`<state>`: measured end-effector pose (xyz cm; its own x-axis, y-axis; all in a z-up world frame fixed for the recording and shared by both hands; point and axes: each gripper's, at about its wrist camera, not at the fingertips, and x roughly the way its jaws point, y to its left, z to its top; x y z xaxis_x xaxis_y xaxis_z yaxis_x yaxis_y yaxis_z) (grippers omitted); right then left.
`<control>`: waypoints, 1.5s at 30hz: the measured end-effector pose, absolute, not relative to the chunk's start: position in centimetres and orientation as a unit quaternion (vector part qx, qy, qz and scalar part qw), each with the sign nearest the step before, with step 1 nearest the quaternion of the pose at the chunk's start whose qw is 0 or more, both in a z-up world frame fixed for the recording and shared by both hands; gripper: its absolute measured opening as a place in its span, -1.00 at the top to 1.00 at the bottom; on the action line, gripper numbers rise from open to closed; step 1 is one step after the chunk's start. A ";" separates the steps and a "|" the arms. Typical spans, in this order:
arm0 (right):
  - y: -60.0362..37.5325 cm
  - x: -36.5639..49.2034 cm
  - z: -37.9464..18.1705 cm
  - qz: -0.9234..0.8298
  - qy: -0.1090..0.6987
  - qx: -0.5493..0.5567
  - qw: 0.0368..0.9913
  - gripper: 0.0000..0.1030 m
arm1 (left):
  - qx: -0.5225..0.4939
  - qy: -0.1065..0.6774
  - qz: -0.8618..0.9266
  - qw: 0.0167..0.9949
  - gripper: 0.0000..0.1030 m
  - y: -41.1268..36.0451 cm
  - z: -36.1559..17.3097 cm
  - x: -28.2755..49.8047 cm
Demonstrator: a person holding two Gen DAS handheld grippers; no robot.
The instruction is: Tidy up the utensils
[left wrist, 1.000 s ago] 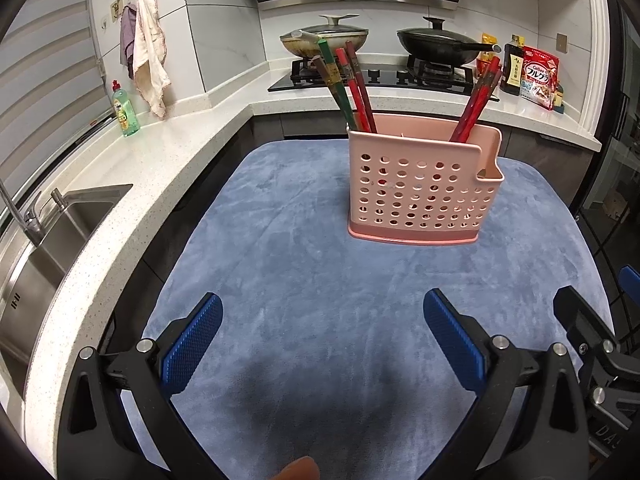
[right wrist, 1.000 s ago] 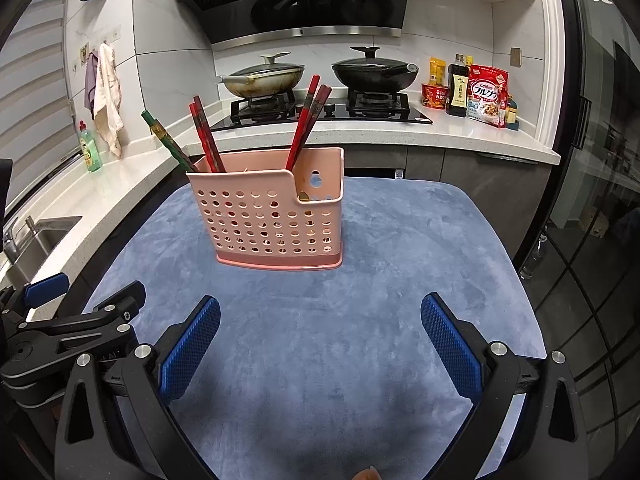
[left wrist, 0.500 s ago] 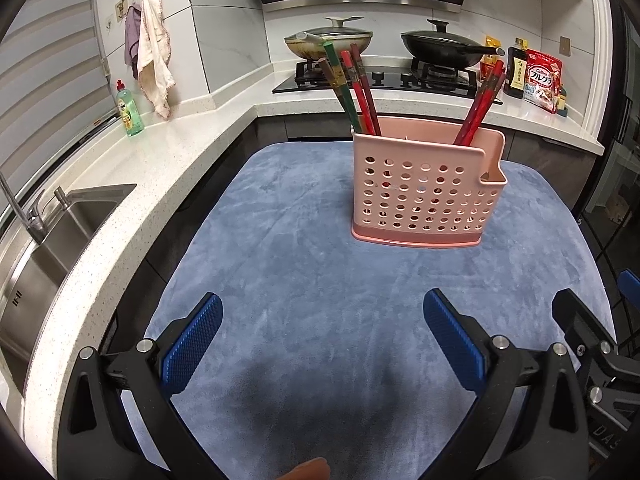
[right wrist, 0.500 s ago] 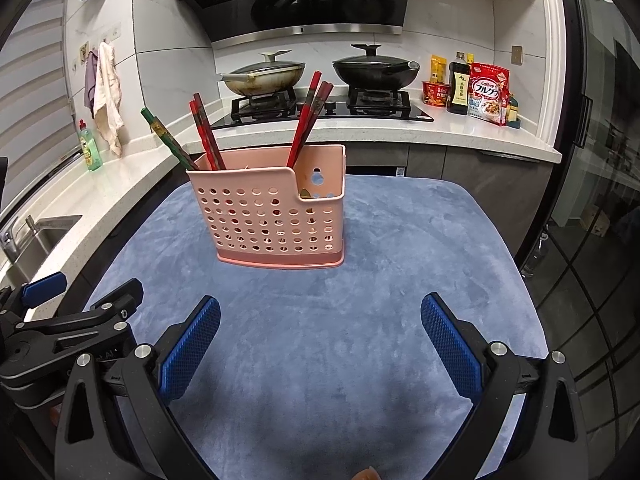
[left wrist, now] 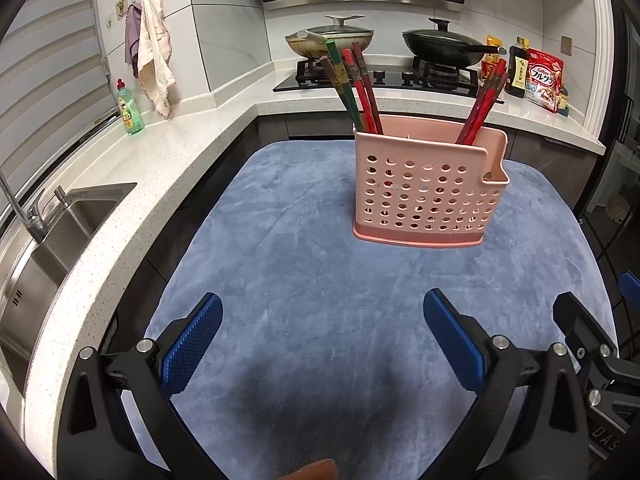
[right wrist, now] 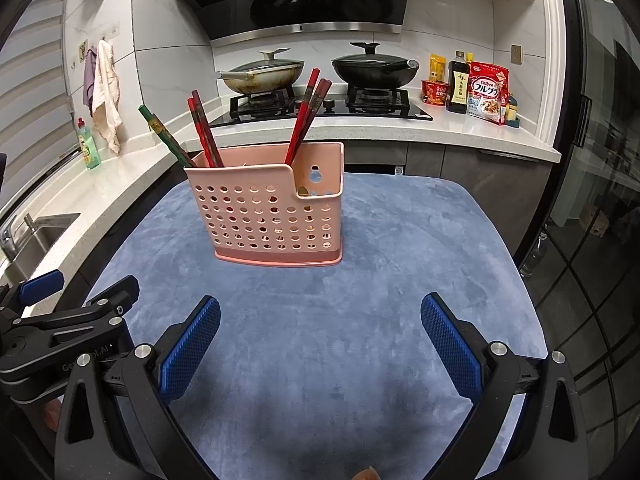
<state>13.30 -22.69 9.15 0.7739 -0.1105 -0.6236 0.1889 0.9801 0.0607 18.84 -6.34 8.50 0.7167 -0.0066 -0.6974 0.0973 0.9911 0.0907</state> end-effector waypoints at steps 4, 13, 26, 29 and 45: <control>-22.7 13.3 9.1 -0.081 0.328 0.060 0.939 -0.87 | 0.062 0.374 -0.029 0.925 -0.87 -6.4 8.5 18.9; -22.9 13.5 9.0 -0.081 0.329 0.060 0.939 -0.87 | 0.064 0.370 -0.026 0.927 -0.87 -6.6 8.4 19.2; -23.3 14.3 8.9 -0.081 0.333 0.063 0.937 -0.87 | 0.067 0.375 -0.024 0.924 -0.87 -6.9 8.1 20.1; -23.3 14.4 8.9 -0.081 0.334 0.064 0.937 -0.87 | 0.067 0.374 -0.024 0.925 -0.87 -6.9 8.1 20.2; -23.3 16.5 8.7 -0.080 0.335 0.062 0.937 -0.87 | 0.064 0.373 -0.027 0.925 -0.87 -6.9 7.8 21.4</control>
<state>16.47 -23.29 8.72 0.7620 -0.1087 -0.6384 0.1925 0.9793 0.0631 21.43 -6.88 7.77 0.7195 -0.0021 -0.6944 0.0980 0.9903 0.0985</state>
